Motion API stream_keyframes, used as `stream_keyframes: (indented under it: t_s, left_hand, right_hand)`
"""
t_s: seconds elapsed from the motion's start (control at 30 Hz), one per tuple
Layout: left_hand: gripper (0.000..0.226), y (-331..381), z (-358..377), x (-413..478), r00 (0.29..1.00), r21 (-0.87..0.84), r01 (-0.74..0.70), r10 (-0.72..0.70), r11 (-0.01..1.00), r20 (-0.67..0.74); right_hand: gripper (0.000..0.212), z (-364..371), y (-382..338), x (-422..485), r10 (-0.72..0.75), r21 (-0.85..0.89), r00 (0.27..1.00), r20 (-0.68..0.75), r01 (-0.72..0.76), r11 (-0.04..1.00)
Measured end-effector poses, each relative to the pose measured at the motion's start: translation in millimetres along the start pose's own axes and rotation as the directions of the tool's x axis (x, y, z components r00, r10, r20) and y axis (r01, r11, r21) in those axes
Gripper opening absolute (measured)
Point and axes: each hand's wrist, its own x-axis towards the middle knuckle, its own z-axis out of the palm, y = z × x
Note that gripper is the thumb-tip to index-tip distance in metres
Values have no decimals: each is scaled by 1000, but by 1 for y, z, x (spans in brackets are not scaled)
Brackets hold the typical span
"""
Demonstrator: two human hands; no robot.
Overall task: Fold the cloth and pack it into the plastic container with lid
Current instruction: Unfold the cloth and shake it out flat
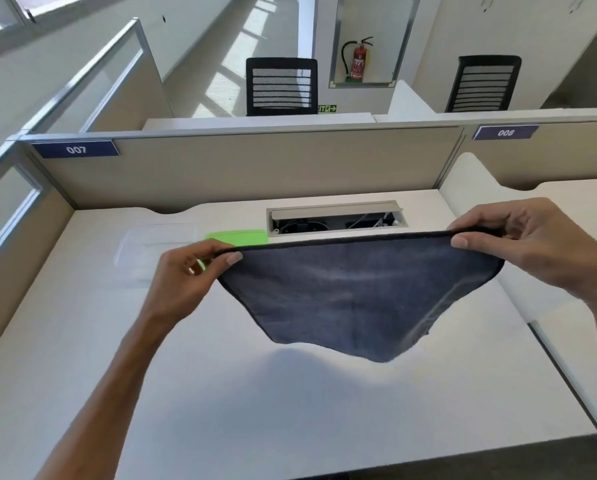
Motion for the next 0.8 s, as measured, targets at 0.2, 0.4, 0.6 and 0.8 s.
stream_keyframes:
  t_s: [0.2,0.4,0.6,0.8]
  left_hand:
    - [13,23,-12,5,999,-119,-22,27,993,46]
    - [18,4,-2,27,986,-2,75,-74,997,151]
    - [20,-26,21,52,961,142,131,-161,981,224]
    - [21,-19,32,90,976,220,80,-121,972,181]
  right_hand:
    - [18,-16,9,1,32,24,998,50,-33,999]
    - [11,-7,39,27,151,-28,984,100,-149,989]
    - [10,14,84,67,185,-137,981,54,-177,975]
    - [10,18,95,96,123,-143,990,-69,-132,981]
